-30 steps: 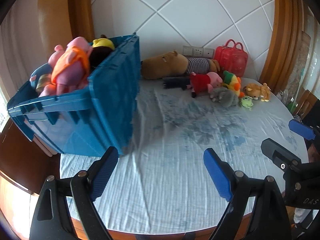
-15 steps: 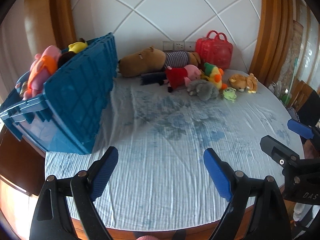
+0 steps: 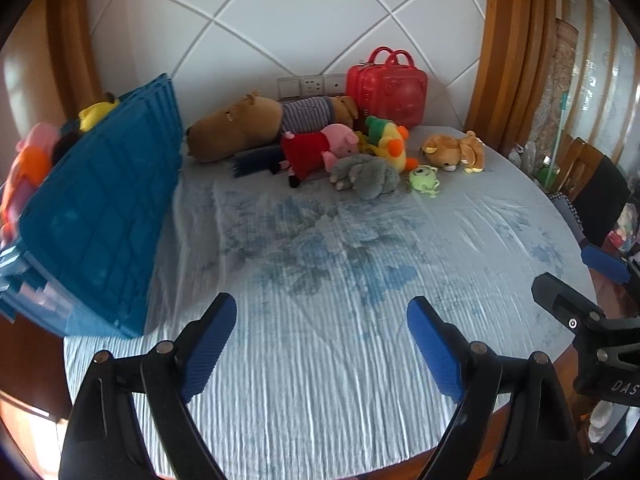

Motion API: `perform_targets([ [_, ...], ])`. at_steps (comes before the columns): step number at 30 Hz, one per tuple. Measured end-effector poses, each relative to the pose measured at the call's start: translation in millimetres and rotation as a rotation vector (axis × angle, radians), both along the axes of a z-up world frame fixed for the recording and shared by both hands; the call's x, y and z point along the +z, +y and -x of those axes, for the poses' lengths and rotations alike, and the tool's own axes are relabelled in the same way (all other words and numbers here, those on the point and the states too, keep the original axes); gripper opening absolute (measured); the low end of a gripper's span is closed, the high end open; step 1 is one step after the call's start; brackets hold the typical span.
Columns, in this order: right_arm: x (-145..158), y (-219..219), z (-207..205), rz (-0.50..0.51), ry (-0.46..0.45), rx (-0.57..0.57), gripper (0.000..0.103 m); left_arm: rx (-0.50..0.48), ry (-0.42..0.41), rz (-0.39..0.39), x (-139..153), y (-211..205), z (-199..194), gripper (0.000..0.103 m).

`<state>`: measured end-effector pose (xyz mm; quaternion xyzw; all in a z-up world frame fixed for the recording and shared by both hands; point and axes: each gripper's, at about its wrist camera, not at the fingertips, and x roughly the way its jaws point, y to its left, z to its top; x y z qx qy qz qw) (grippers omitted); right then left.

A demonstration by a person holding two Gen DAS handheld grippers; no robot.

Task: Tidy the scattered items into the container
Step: 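Withdraw both tools from the crate back over the bed, then move both tools toward the grey plush and green monster plush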

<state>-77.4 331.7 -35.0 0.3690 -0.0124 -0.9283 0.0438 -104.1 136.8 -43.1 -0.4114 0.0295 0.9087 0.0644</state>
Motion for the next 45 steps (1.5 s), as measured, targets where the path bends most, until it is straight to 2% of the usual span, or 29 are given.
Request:
perform_targets([
  [13,-3.2,10.2,55.4,-0.041,-0.055,-0.126,0.103,-0.097,-0.041,-0.034,-14.7,9.4,74.1,0.088],
  [24,-16.7,21.6,98.7,-0.046,-0.102,-0.128,0.103,-0.094,-0.089,-0.036,-31.9,25.3,116.0,0.088],
  [32,-25.3,53.7,143.9,-0.039,-0.121,-0.045,0.103,-0.021,-0.113,-0.021,-41.7,66.7,146.4,0.088],
  [38,-43.5,104.5,190.2,-0.042,-0.158,0.034,0.103,0.083,-0.144,-0.026,-56.9,106.3,176.0,0.088],
  [42,-57.5,134.4,220.5,-0.045,-0.182,0.067,0.103,0.147,-0.179,-0.039,-70.4,120.4,194.3,0.088],
  [45,-69.0,150.6,240.0,-0.029,-0.204,0.081,0.103,0.173,-0.22,-0.015,-82.7,127.8,210.8,0.088],
])
